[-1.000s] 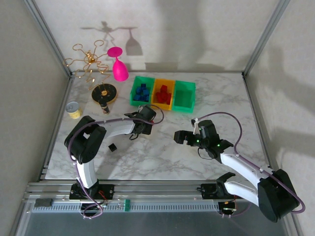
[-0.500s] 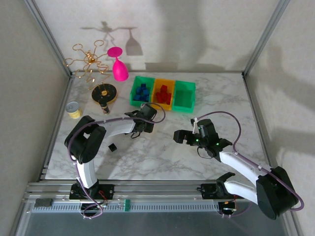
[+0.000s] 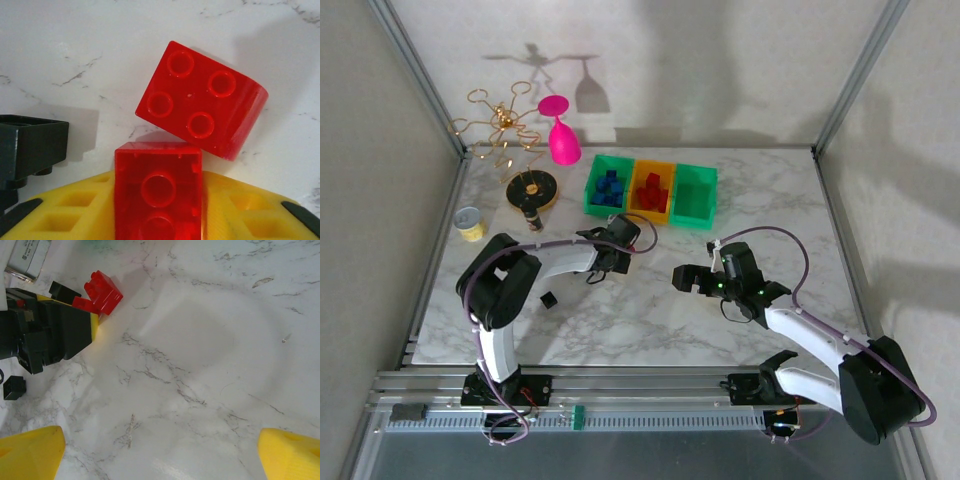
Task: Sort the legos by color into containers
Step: Pick up the lego from the center of the table.
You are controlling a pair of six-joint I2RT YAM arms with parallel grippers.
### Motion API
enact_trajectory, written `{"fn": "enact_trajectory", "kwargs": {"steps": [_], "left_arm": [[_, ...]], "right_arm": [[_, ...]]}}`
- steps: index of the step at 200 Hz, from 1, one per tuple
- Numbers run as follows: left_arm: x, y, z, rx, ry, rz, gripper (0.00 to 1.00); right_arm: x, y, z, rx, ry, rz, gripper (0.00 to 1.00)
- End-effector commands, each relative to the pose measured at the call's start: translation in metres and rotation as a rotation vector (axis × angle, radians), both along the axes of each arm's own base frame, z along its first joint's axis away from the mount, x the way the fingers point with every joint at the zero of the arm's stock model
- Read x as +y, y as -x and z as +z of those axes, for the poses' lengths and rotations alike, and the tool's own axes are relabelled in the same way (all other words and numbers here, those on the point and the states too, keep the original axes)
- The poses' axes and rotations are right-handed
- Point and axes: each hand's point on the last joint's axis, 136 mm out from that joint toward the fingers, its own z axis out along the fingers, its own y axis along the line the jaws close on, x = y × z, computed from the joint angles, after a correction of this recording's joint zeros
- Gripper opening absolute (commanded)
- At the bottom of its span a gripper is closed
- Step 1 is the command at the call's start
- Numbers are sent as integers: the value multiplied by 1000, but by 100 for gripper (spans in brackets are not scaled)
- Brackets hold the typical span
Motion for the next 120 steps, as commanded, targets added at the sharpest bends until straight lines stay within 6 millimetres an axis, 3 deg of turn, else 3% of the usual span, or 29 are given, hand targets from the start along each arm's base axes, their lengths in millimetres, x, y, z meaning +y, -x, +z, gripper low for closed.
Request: {"fn": "enact_trajectory", "kwargs": {"steps": [1,72,120], "left_arm": [[5,4,-3,18,-38,-1,37],[4,15,17,2,15,7,21],[2,21,59,-67,82,32,18]], "right_arm": [[5,-6,12,-45,-9,14,99],[5,-8,21,-65,-6,16,99],[1,-14,34,-94,22,-6,99]]}}
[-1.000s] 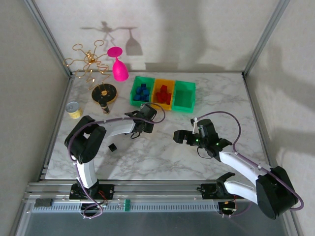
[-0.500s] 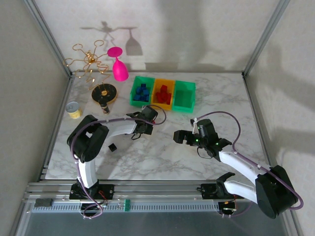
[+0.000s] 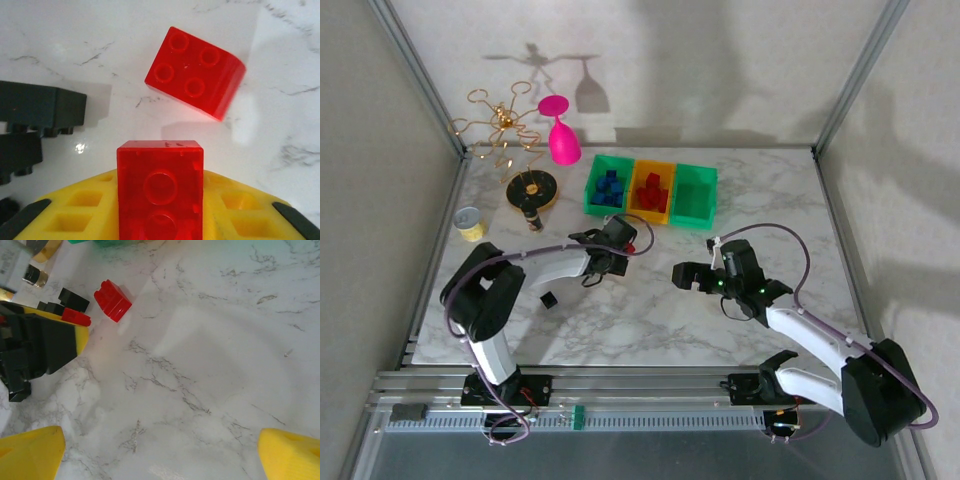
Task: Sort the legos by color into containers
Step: Pick up the lego from the center of the table.
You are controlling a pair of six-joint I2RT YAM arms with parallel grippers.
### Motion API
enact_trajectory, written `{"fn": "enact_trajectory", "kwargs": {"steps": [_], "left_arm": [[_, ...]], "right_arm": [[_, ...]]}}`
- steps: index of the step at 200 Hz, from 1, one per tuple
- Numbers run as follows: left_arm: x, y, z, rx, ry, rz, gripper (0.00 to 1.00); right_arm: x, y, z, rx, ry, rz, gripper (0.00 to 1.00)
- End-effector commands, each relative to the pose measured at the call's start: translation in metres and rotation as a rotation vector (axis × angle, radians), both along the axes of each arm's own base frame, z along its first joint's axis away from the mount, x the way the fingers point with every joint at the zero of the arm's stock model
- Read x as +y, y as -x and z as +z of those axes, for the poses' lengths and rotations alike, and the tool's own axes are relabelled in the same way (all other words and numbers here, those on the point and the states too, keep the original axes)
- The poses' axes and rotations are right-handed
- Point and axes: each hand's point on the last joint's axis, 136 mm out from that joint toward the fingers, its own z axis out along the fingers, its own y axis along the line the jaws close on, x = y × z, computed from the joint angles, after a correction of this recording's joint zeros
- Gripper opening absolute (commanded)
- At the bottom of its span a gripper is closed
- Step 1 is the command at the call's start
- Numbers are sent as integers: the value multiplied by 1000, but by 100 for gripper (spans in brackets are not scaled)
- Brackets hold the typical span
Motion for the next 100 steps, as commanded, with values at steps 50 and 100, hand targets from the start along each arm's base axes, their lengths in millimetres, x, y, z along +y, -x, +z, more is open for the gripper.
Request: {"fn": "enact_trajectory", "kwargs": {"steps": [50,100], "left_arm": [[-28,-34,80,-133,140,89,17],[-67,-107,92,-203,154,193,18]], "right_arm": [[-10,-29,38,-93,23,-99,99],[-29,-49,48,-93,7,-179,99]]}}
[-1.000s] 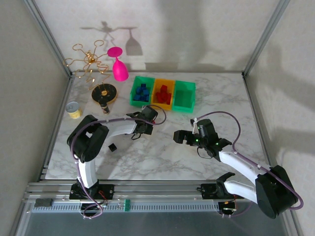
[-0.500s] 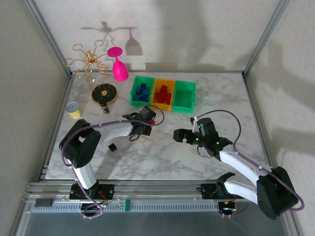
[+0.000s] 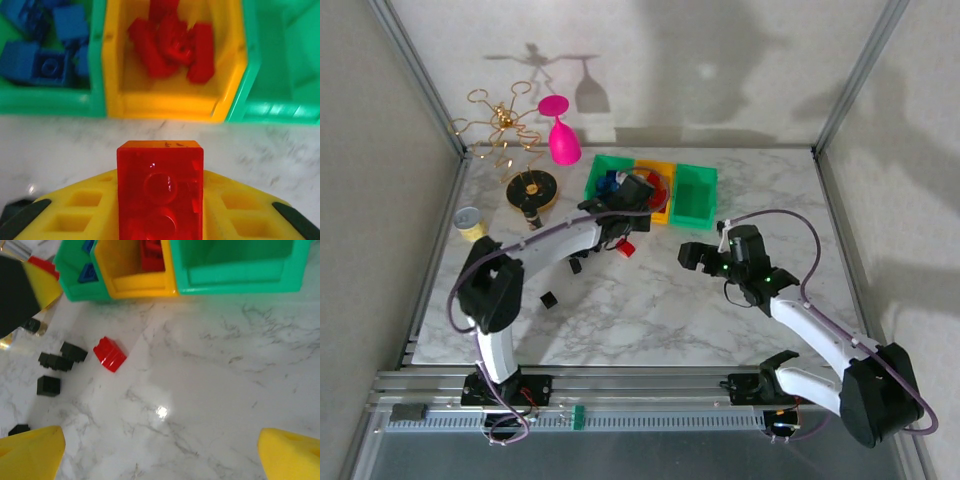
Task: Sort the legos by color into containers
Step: Pick up the lego from the center of the table, then place the lego in the container.
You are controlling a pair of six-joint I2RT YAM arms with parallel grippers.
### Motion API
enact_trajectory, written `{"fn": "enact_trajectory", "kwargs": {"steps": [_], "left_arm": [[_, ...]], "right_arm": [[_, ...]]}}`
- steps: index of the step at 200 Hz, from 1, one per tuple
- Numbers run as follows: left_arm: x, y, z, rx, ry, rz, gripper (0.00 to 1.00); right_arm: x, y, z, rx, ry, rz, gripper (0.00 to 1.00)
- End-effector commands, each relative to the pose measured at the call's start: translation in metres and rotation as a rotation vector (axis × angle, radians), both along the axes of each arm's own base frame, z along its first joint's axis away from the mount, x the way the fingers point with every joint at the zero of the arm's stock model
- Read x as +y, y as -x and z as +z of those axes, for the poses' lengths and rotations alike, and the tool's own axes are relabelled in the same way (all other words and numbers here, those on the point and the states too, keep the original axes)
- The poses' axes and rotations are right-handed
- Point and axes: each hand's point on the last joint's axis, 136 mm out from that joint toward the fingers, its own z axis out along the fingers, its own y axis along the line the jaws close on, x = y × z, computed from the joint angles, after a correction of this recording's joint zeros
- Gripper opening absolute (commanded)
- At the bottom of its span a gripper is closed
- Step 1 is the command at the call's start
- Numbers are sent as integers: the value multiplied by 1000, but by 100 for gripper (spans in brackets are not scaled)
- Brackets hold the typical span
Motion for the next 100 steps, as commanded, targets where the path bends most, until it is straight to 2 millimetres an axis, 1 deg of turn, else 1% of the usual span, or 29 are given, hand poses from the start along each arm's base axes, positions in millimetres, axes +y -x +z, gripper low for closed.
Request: {"fn": "enact_trajectory", "kwargs": {"steps": [1,23,26,29,32,33,41,55,68,71,83,100], "left_arm": [[-3,-25,-10,-2,-33,90,18],[-12,-53,-13,-25,-30,134,18],[-14,-58,-9,-38,-22,136,18],[-15,-61,-9,-43,-21,136,19],[-15,-65,-13,-44,-24,141,19],[-15,-67,-10,-50,-21,143,19],[-17,-75,-12,-61,-23,157,19],[-21,-89,-18,-68,-26,166,21],[-25,-99,-25,-68,-28,167,24],[-25,-100,-29,-62,-32,168,25],[-28,-106,-33,-52,-35,167,32],[-32,-113,-30,-61,-37,164,34]], "right_arm": [[-9,-12,11,-15,-2,-48,99],[-12,-15,14,-24,-8,-53,99],[-12,-14,15,-25,-8,-49,99],[-12,-15,15,-26,-9,-49,99],[-12,-15,16,-30,-10,-48,99],[-12,-15,16,-31,-11,-47,99],[-12,-15,15,-33,-7,-44,99],[-12,-14,14,-32,0,-37,99],[-12,-14,14,-37,5,-28,99],[-12,-14,13,-37,7,-26,99],[-13,-14,12,-36,16,-26,99],[-12,-12,11,-39,18,-18,99]]}}
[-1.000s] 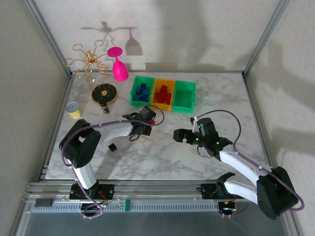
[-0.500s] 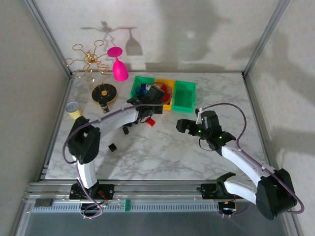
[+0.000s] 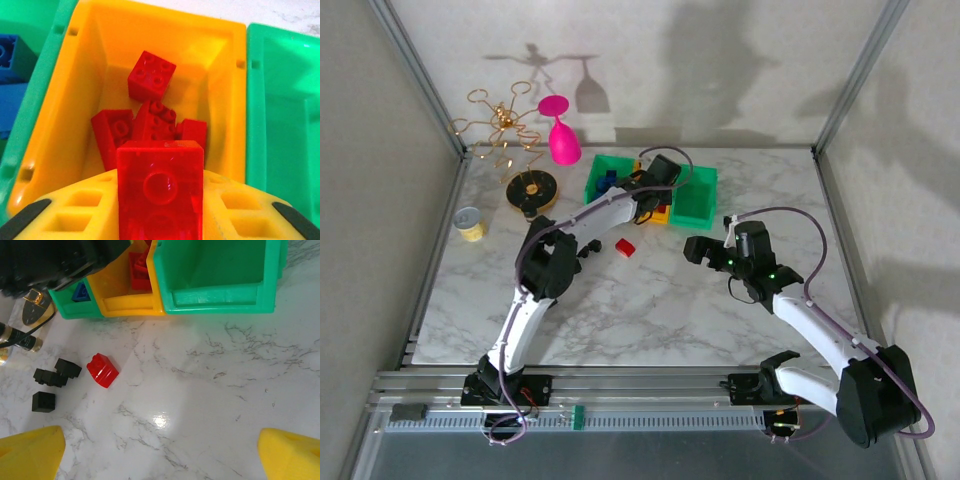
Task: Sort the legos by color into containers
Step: Place the lego in the container.
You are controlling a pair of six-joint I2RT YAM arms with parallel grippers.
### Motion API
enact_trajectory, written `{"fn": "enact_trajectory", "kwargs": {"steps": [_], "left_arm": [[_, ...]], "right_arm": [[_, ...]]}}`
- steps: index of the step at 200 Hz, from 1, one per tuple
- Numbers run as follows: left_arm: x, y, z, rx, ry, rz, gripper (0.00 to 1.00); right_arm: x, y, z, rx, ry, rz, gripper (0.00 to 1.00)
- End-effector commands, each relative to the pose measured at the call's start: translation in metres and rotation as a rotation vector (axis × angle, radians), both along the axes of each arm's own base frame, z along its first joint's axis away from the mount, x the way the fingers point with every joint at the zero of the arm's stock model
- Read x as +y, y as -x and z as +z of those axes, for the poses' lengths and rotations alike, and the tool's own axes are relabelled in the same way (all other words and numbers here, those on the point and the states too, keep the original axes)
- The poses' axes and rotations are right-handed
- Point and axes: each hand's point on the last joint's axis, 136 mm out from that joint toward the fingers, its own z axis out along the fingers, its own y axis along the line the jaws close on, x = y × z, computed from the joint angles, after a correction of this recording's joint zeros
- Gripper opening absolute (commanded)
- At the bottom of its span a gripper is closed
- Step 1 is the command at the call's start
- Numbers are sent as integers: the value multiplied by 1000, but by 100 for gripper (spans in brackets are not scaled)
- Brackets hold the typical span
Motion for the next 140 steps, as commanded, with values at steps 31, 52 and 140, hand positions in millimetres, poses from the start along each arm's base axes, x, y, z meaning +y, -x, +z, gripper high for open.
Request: {"fn": "enact_trajectory", "kwargs": {"steps": [31,52,140], "left_arm": [[10,-6,29,-19,-19,26,44],[14,2,59,-54,11,14,52],[73,101,137,-137,187,6,61]], "right_arm": [[3,-3,6,-28,27,40,99],[6,-3,4,-23,52,58,99],[63,-7,-8,-13,190,217,99]]}}
